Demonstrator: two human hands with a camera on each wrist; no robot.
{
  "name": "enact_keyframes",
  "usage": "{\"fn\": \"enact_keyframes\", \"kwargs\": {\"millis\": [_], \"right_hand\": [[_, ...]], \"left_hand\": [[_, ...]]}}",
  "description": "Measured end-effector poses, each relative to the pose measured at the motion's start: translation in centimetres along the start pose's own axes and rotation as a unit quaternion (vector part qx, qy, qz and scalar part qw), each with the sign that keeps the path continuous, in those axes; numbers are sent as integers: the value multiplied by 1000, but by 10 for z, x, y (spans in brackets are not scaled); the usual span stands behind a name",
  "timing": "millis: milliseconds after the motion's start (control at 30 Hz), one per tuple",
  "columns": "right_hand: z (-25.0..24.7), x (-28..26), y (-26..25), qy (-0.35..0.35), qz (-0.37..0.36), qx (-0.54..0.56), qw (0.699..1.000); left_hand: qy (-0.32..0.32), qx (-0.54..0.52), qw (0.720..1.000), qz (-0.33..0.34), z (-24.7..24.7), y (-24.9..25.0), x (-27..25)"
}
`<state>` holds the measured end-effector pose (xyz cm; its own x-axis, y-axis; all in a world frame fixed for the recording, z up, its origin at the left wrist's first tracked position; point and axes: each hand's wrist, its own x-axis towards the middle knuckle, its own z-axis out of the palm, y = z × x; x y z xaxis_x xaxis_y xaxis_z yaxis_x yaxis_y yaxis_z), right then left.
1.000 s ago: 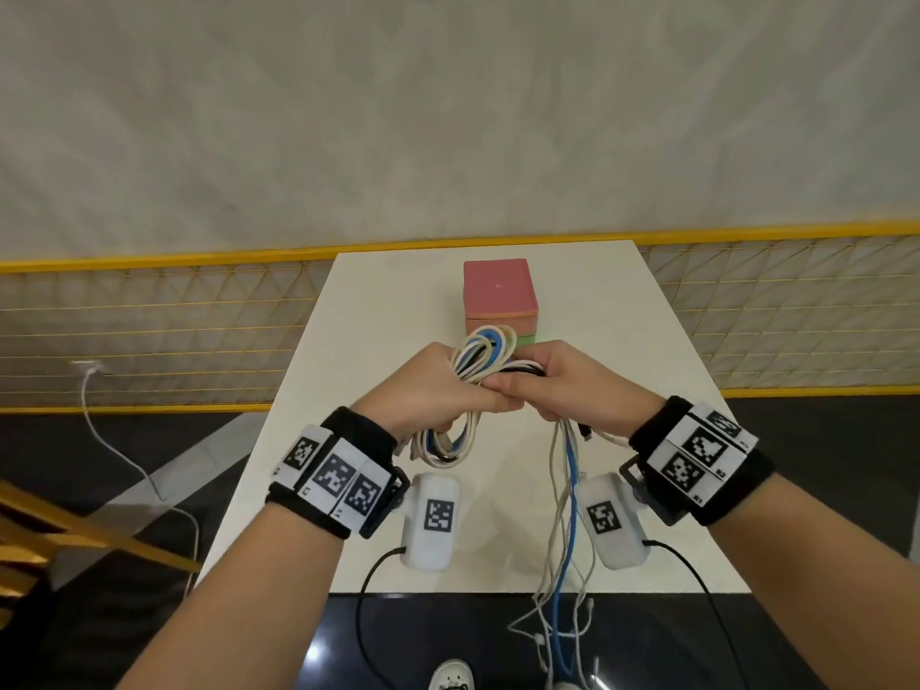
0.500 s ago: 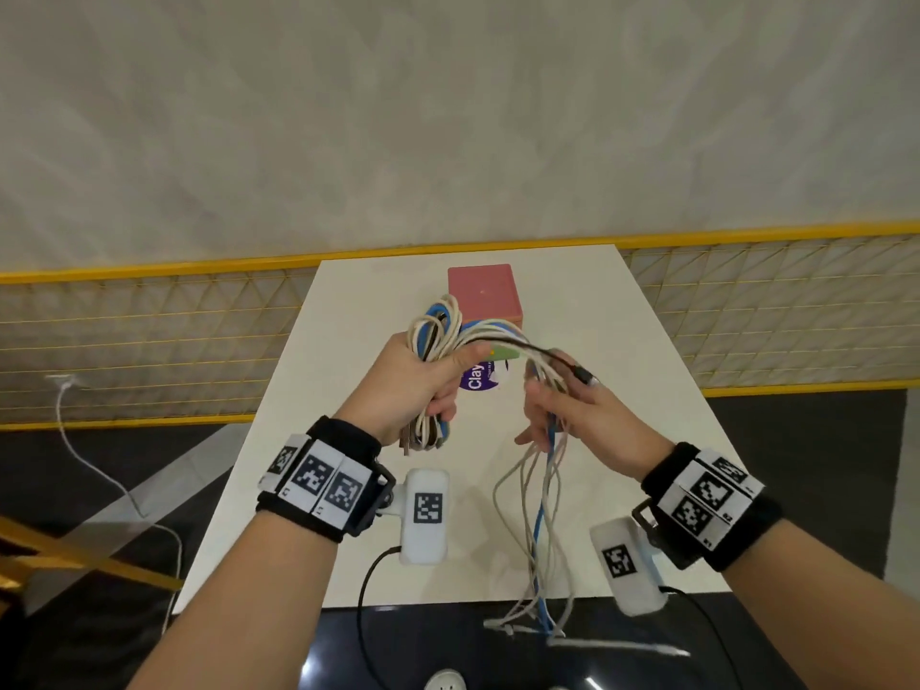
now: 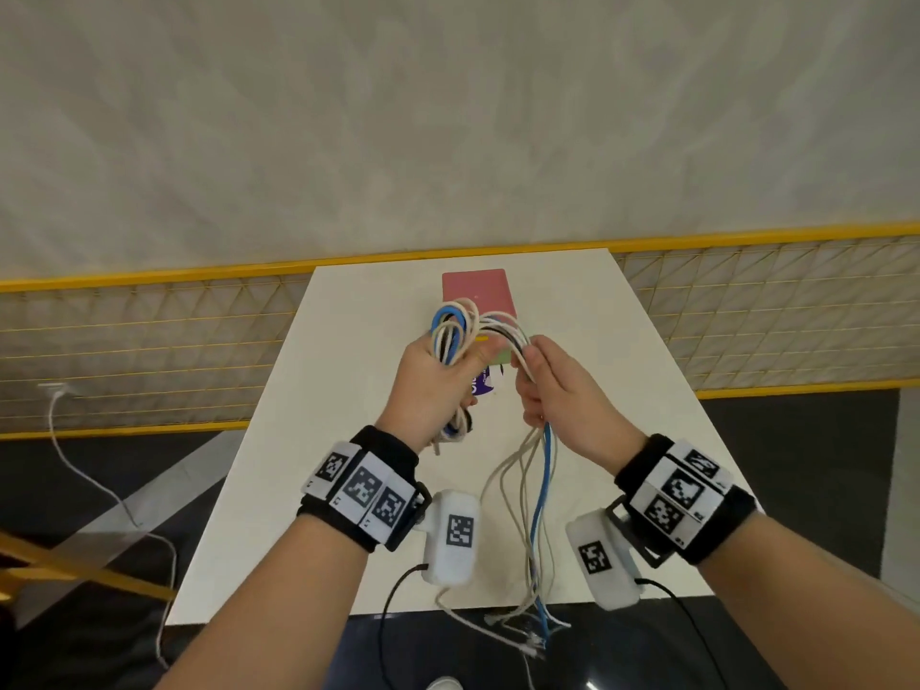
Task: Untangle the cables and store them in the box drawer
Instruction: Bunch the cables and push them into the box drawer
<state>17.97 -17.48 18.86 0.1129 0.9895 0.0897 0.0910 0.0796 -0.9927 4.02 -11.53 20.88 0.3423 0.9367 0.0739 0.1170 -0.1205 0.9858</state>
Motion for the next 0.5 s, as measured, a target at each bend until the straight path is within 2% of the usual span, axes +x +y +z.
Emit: {"fn": "enact_keyframes", "kwargs": {"millis": [133, 267, 433, 500], "right_hand": [[14, 14, -3, 42, -76, -101, 991], [21, 12, -5, 15, -99, -155, 983], [14, 8, -8, -74, -86, -153, 982], [12, 8, -5, -70, -107, -149, 981]], "left_hand": [[-5, -90, 995, -34, 21, 0, -5], [40, -171, 979, -99, 23, 3, -3], [124, -116, 984, -48, 21, 6, 1], [128, -102, 986, -34, 23, 6, 3]]}}
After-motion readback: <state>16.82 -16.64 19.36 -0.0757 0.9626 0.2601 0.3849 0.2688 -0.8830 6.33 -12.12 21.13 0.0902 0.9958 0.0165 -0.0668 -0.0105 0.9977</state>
